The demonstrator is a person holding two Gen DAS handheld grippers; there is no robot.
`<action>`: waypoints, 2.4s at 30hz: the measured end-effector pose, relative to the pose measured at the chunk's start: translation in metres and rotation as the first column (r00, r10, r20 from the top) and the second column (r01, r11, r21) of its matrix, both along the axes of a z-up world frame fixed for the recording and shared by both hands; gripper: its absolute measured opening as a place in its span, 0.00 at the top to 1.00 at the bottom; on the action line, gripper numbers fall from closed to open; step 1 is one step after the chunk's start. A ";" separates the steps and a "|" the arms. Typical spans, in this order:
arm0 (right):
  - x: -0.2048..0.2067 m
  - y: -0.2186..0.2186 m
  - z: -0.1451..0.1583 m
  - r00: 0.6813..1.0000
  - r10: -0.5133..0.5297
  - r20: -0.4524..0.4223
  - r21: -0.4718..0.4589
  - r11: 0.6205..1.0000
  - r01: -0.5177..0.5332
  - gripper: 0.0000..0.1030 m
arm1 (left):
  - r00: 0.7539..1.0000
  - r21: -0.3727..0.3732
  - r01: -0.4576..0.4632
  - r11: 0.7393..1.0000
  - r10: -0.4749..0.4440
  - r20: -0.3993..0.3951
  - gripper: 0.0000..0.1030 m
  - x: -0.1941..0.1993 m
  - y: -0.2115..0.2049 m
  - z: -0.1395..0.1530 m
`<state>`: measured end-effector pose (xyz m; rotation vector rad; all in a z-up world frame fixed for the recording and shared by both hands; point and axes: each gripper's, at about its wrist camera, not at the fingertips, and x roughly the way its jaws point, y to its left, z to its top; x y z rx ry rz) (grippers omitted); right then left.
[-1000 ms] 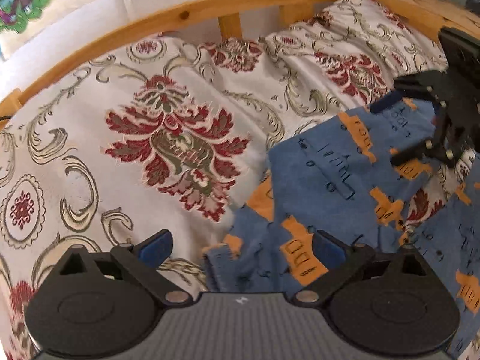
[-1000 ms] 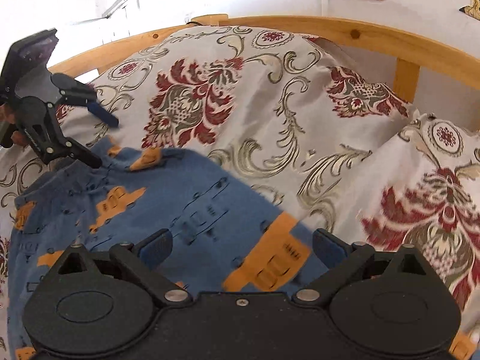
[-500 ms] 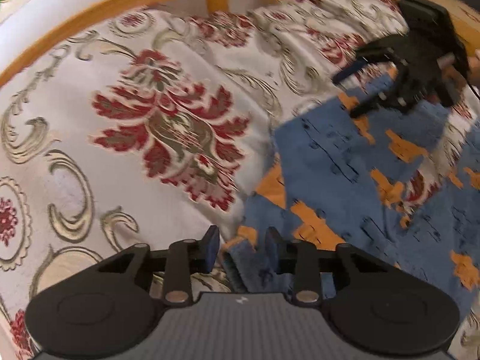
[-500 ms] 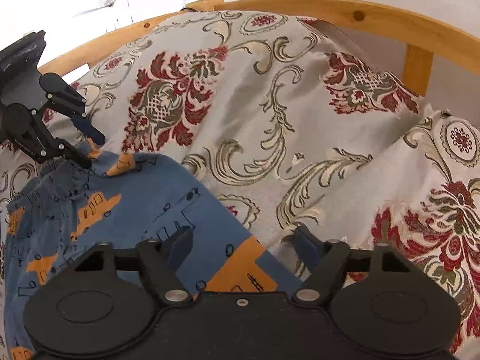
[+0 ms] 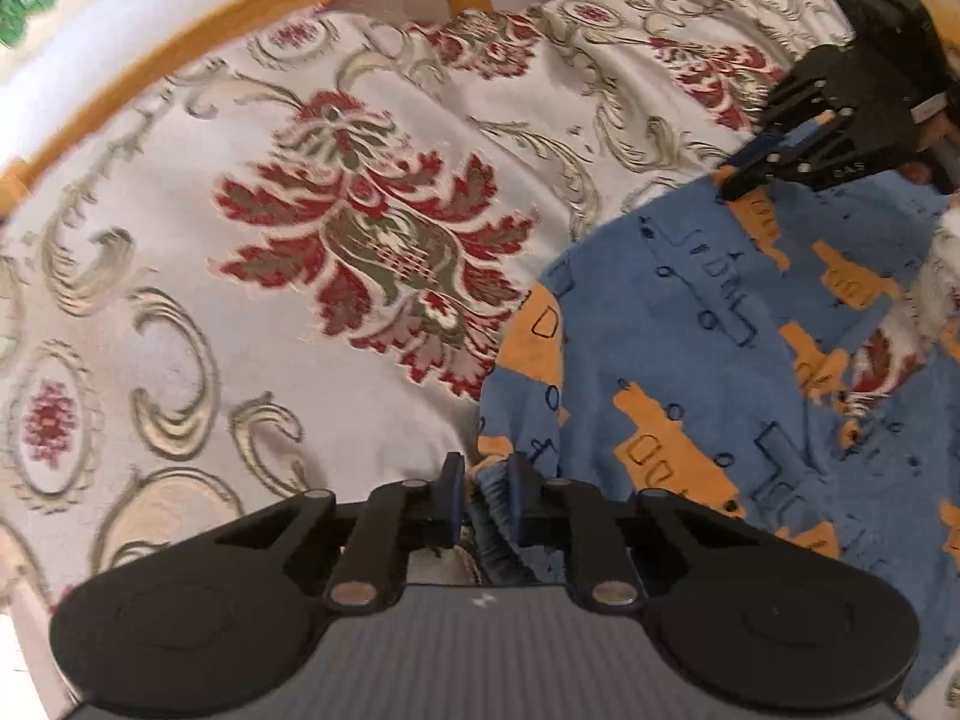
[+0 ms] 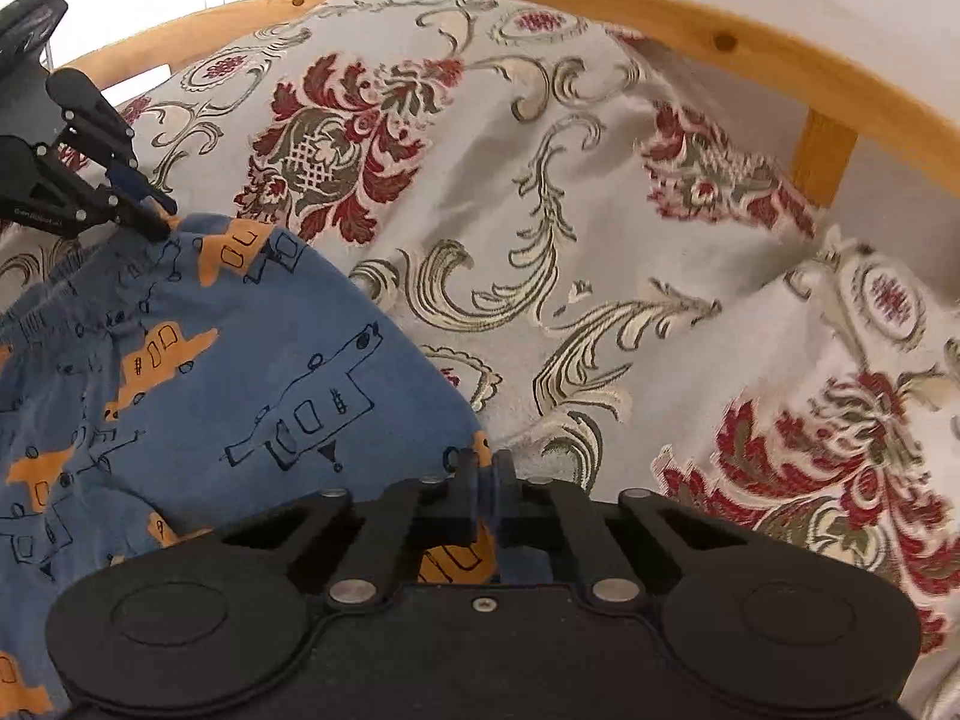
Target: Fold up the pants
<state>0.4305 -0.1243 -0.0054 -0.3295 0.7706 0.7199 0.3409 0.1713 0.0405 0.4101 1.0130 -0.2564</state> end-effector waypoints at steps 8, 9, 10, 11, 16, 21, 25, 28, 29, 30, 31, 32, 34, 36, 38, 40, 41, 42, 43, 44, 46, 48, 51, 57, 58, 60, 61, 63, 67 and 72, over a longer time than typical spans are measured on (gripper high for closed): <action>-0.092 0.003 0.030 0.974 -0.044 0.221 -0.041 0.998 0.054 0.99 | 0.982 0.069 -0.081 0.994 0.068 0.176 0.89 -0.032 -0.011 0.006; -0.107 0.004 0.033 0.967 -0.043 0.252 -0.051 0.997 0.057 0.99 | 0.979 0.075 -0.080 0.994 0.064 0.196 0.89 -0.038 -0.011 0.008; -0.123 0.004 0.035 0.957 -0.041 0.286 -0.060 0.996 0.060 0.99 | 0.975 0.081 -0.076 0.994 0.056 0.216 0.89 -0.044 -0.012 0.010; -0.140 0.005 0.038 0.950 -0.041 0.309 -0.061 0.996 0.063 0.99 | 0.970 0.075 -0.062 0.995 0.042 0.239 0.89 -0.052 -0.012 0.013; -0.214 0.006 0.042 0.925 -0.056 0.377 -0.066 0.994 0.087 0.99 | 0.938 0.073 0.010 0.997 -0.035 0.344 0.90 -0.096 -0.012 0.027; -0.282 0.019 0.032 0.900 -0.021 0.435 -0.141 0.986 0.091 0.99 | 0.903 0.167 0.097 0.981 -0.157 0.401 0.90 -0.148 -0.019 0.026; -0.320 0.030 0.021 0.903 0.006 0.429 -0.180 0.980 0.079 0.99 | 0.841 0.333 0.154 0.930 -0.300 0.450 0.90 -0.191 -0.035 0.009; -0.335 0.034 0.013 0.920 -0.006 0.391 -0.182 0.980 0.084 0.99 | 0.792 0.448 0.189 0.874 -0.405 0.457 0.90 -0.218 -0.047 -0.011; -0.339 0.035 0.010 0.928 -0.009 0.373 -0.183 0.980 0.083 0.99 | 0.782 0.466 0.204 0.861 -0.430 0.451 0.90 -0.225 -0.049 -0.016; -0.343 0.037 0.006 0.931 -0.012 0.366 -0.186 0.979 0.086 0.99 | 0.777 0.479 0.225 0.848 -0.453 0.436 0.89 -0.231 -0.051 -0.022; -0.346 0.038 0.003 0.934 -0.017 0.357 -0.186 0.978 0.089 0.99 | 0.771 0.494 0.246 0.834 -0.478 0.421 0.89 -0.237 -0.053 -0.027; -0.349 0.039 0.001 0.938 -0.024 0.347 -0.183 0.979 0.092 0.99 | 0.757 0.519 0.273 0.810 -0.514 0.403 0.89 -0.244 -0.054 -0.033; -0.353 0.041 -0.002 0.942 -0.037 0.332 -0.179 0.979 0.101 0.99 | 0.725 0.582 0.329 0.743 -0.594 0.348 0.89 -0.256 -0.057 -0.045; -0.356 0.043 -0.005 0.947 -0.044 0.319 -0.176 0.979 0.104 0.99 | 0.697 0.621 0.381 0.685 -0.654 0.293 0.89 -0.265 -0.059 -0.054; -0.358 0.044 -0.008 0.952 -0.045 0.304 -0.180 0.978 0.103 0.99 | 0.699 0.614 0.420 0.669 -0.669 0.252 0.88 -0.271 -0.057 -0.058; -0.360 0.043 -0.013 0.956 -0.040 0.292 -0.188 0.977 0.098 0.99 | 0.717 0.589 0.452 0.670 -0.665 0.208 0.88 -0.272 -0.053 -0.057; -0.361 0.043 -0.015 0.958 -0.039 0.284 -0.190 0.977 0.096 0.99 | 0.727 0.575 0.468 0.671 -0.662 0.181 0.88 -0.272 -0.051 -0.057; -0.361 0.043 -0.017 0.961 -0.040 0.275 -0.191 0.977 0.095 0.99 | 0.737 0.563 0.486 0.669 -0.660 0.148 0.87 -0.272 -0.049 -0.057; -0.362 0.042 -0.019 0.962 -0.043 0.269 -0.189 0.977 0.096 0.99 | 0.745 0.550 0.508 0.663 -0.659 0.105 0.84 -0.272 -0.048 -0.057; -0.363 0.041 -0.020 0.963 -0.046 0.264 -0.186 0.978 0.098 0.99 | 0.748 0.540 0.530 0.654 -0.660 0.066 0.80 -0.271 -0.046 -0.058; -0.365 0.041 -0.020 0.964 -0.050 0.262 -0.183 0.978 0.100 0.99 | 0.747 0.550 0.544 0.633 -0.665 0.027 0.77 -0.273 -0.041 -0.059; -0.367 0.039 -0.020 0.965 -0.055 0.255 -0.178 0.979 0.103 0.99 | 0.765 0.533 0.538 0.652 -0.643 0.014 0.77 -0.272 -0.040 -0.055; -0.369 0.036 -0.024 0.971 -0.063 0.233 -0.178 0.978 0.106 0.94 | 0.852 0.390 0.472 0.791 -0.522 0.028 0.65 -0.265 -0.032 -0.032; -0.372 0.024 -0.010 0.954 -0.187 0.233 -0.068 0.976 0.208 0.77 | 0.976 -0.084 0.194 0.977 -0.183 0.120 0.41 -0.243 -0.011 0.024; -0.368 0.022 -0.004 0.948 -0.217 0.233 -0.040 0.972 0.232 0.70 | 0.983 -0.145 0.156 0.977 -0.139 0.124 0.39 -0.239 -0.013 0.026; -0.358 0.018 0.006 0.937 -0.262 0.229 0.022 0.964 0.265 0.65 | 0.989 -0.260 0.099 0.960 -0.065 0.133 0.37 -0.232 -0.022 0.027; -0.353 0.016 0.011 0.933 -0.283 0.222 0.047 0.959 0.280 0.60 | 0.990 -0.311 0.086 0.946 -0.046 0.131 0.37 -0.230 -0.029 0.026; -0.340 0.014 0.013 0.933 -0.319 0.168 0.080 0.947 0.310 0.45 | 0.990 -0.350 0.063 0.935 -0.015 0.139 0.37 -0.230 -0.042 0.016; -0.327 0.006 -0.011 0.922 -0.387 0.021 0.027 0.922 0.386 0.45 | 0.999 -0.359 -0.012 0.933 0.028 0.039 0.37 -0.221 -0.054 -0.019; -0.342 -0.031 -0.009 0.896 -0.442 -0.055 0.100 0.890 0.445 0.41 | 0.996 -0.212 -0.036 0.977 0.019 -0.082 0.37 -0.227 -0.059 -0.059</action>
